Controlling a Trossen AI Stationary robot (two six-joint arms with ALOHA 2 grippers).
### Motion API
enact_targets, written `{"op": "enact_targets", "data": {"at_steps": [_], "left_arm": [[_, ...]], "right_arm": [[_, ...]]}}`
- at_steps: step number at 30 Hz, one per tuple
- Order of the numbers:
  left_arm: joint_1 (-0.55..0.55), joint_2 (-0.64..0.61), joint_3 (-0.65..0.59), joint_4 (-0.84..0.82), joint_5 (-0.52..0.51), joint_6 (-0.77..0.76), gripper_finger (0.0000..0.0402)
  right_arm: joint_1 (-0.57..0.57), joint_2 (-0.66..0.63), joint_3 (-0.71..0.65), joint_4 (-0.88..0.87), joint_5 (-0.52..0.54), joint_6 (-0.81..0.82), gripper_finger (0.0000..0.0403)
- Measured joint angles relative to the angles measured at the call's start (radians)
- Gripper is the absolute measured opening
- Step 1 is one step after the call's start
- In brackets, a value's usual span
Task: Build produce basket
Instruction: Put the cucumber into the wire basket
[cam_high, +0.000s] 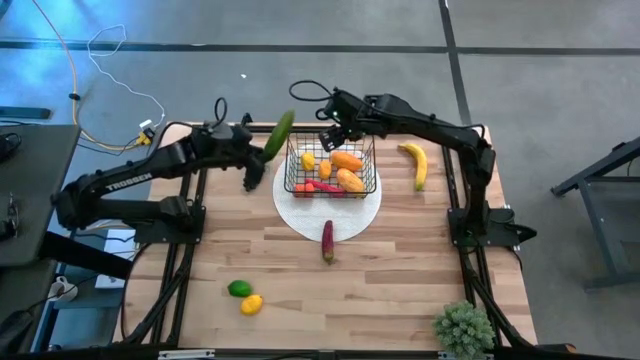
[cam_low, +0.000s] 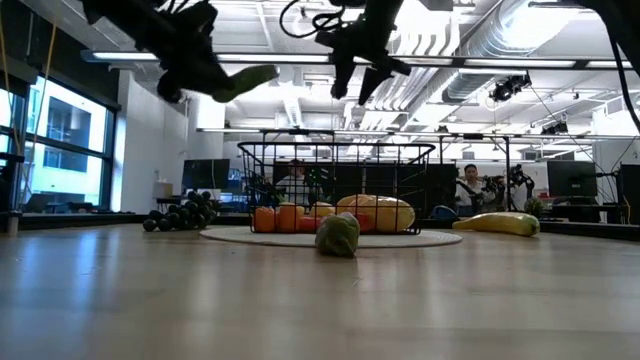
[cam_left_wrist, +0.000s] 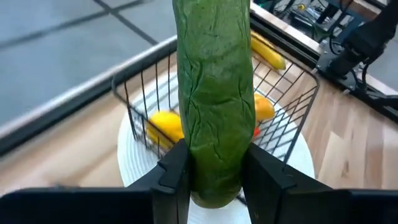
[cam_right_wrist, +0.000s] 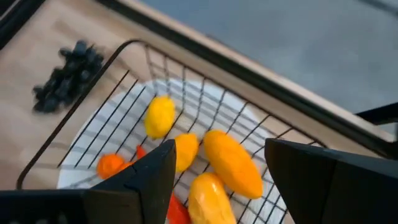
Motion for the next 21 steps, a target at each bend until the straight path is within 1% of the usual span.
{"op": "enact_targets", "data": {"at_steps": [5, 8, 10, 17, 21], "left_arm": [[-0.002, 0.051, 0.064, 0.000, 0.001, 0.089, 0.0095], [-0.002, 0.098, 0.095, -0.002, 0.011, 0.145, 0.0095], [-0.002, 0.130, 0.113, -0.002, 0.020, 0.174, 0.0095], [-0.041, 0.262, 0.174, 0.020, 0.046, 0.253, 0.0095], [-0.085, 0.336, 0.213, 0.018, 0.047, 0.305, 0.0097]], "right_arm": [[0.023, -0.010, 0.000, -0.041, 0.145, 0.069, 0.0226], [0.027, -0.020, 0.000, -0.100, 0.230, 0.125, 0.0226], [0.023, -0.026, 0.000, -0.148, 0.269, 0.142, 0.0226], [-0.006, -0.032, 0.000, -0.283, 0.302, 0.133, 0.0226], [-0.029, -0.032, 0.000, -0.317, 0.303, 0.113, 0.0226]]}}
